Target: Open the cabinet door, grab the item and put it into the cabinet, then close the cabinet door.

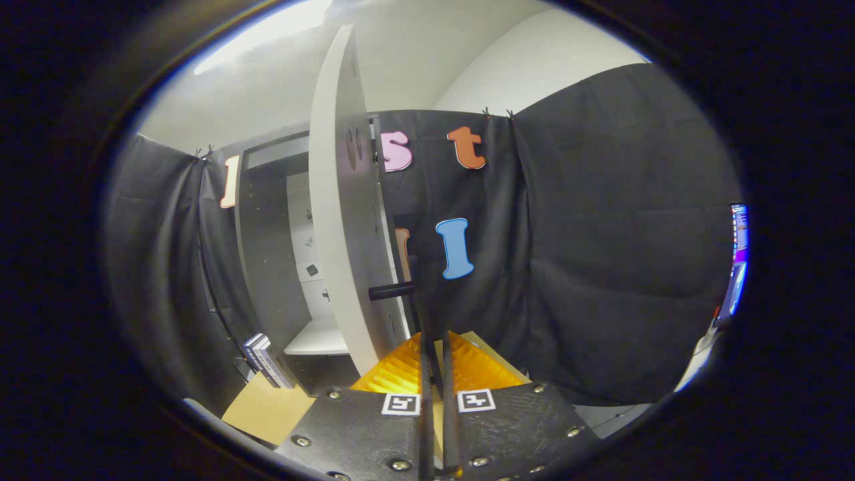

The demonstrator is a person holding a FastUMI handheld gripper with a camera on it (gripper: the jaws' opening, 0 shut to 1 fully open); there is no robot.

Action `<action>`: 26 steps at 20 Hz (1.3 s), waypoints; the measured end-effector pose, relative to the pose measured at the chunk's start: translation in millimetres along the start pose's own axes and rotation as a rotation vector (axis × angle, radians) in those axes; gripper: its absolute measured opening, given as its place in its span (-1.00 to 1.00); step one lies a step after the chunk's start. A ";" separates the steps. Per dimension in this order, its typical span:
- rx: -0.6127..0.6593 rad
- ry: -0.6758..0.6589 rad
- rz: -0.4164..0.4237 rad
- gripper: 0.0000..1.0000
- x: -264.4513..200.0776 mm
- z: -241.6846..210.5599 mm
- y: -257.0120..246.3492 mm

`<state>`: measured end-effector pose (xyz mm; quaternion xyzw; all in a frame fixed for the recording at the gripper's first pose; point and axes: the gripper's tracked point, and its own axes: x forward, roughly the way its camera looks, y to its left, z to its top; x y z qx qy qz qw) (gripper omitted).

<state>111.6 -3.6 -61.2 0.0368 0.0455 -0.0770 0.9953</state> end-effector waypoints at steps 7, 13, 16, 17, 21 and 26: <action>0.017 0.002 0.081 -0.88 2.9 -0.3 5.0; 0.024 0.015 0.060 -0.88 -0.9 -1.7 4.2; 0.026 -0.005 0.026 -0.88 -10.8 0.9 1.2; 0.028 -0.009 0.018 -0.88 -8.8 1.5 0.6; 0.024 -0.027 0.033 -0.88 -11.6 2.0 10.6; 0.022 0.011 0.085 -0.63 -17.3 -7.4 34.3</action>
